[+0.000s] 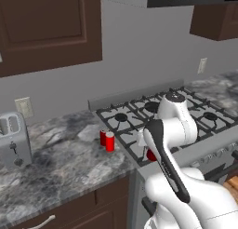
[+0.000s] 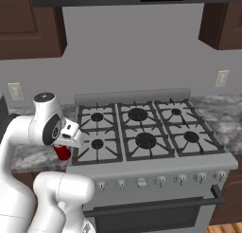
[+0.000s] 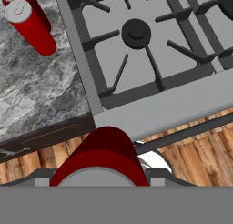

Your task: Four empty soda cans are scattered around the kitchen. Gather all the cans and cluster them next to the stove for recycling.

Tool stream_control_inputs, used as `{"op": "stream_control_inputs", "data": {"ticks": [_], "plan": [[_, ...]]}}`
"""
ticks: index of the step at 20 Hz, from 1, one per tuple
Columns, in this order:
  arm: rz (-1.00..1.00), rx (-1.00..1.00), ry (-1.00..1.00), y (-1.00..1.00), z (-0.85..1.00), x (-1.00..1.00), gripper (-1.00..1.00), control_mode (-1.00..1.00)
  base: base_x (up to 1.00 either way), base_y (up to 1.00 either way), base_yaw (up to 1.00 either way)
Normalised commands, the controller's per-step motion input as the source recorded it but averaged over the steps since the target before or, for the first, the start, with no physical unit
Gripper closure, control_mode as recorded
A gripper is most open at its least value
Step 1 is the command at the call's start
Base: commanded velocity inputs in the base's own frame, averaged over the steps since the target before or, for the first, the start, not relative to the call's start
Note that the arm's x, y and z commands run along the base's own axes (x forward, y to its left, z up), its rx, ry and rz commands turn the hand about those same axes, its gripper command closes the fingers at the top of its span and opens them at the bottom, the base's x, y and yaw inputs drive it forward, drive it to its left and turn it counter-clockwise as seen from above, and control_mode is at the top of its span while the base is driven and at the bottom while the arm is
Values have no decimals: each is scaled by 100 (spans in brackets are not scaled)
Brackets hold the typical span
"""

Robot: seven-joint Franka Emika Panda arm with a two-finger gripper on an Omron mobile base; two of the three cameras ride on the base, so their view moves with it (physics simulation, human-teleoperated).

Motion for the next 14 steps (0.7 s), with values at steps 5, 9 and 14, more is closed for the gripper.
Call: {"op": "stream_control_inputs", "data": {"ticks": [5, 9, 14], "plan": [[0, 0, 0, 0, 0, 0, 100, 100, 0, 0, 0], [0, 0, 0, 5, 0, 2, 100, -100, 0, 0, 0], [-4, -1, 0, 38, 0, 37, 100, -100, 0, 0, 0]]}}
